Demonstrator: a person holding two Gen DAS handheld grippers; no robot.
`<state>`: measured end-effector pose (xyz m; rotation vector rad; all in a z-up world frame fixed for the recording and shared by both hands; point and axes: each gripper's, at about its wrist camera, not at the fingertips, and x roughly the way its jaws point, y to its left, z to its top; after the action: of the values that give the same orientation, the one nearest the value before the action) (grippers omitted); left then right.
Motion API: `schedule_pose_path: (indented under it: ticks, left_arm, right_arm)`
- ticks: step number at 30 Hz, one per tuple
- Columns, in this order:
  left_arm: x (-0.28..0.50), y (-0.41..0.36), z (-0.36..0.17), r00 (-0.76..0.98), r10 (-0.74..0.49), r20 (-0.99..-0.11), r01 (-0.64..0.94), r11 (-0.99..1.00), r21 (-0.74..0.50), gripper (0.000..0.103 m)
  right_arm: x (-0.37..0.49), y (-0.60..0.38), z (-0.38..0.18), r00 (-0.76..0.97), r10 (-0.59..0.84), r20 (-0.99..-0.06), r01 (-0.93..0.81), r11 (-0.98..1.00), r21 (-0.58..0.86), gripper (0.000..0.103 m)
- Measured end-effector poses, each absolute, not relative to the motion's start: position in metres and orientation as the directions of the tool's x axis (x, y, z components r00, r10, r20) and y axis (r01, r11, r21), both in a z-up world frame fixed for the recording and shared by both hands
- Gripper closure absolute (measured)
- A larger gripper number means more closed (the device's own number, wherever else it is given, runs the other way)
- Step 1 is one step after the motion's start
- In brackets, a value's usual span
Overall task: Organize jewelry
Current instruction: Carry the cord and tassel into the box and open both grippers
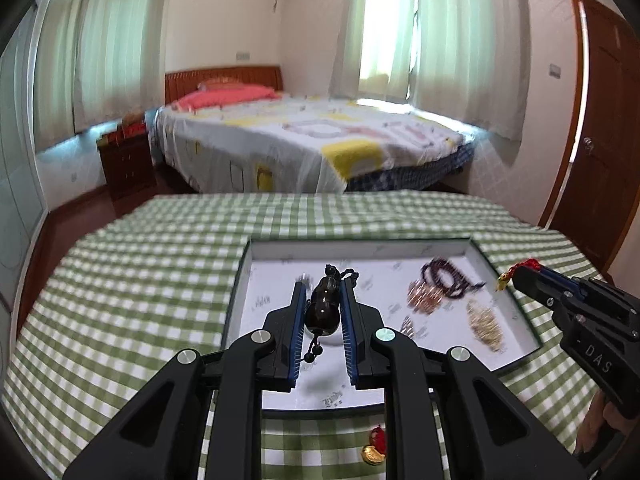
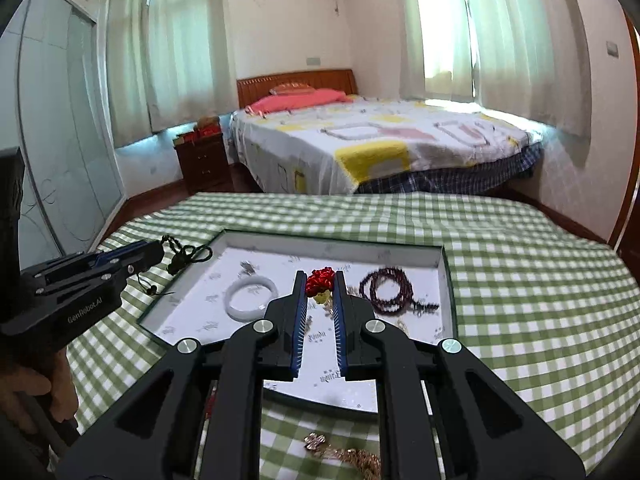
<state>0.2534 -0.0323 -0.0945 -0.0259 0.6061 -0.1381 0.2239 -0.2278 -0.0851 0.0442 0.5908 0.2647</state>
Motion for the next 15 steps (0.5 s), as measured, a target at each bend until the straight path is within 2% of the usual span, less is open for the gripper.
schedule_pose_path:
  ticks: [7,15]
  left_arm:
    - [0.270,-0.026,-0.141,0.744,-0.102,-0.660,0.088,0.995,-0.054,0.085]
    - [0.276,-0.020,-0.161,0.703,-0.092,-0.705,0.076,0.996,-0.054,0.085]
  right_arm:
    - [0.242,-0.222,-0.132,0.722,0.256,-0.643,-0.230,0.965,0.126,0.090]
    - [0.251,-0.221,-0.150,0.675,0.250,-0.694,-0.218,0.966,0.136,0.090]
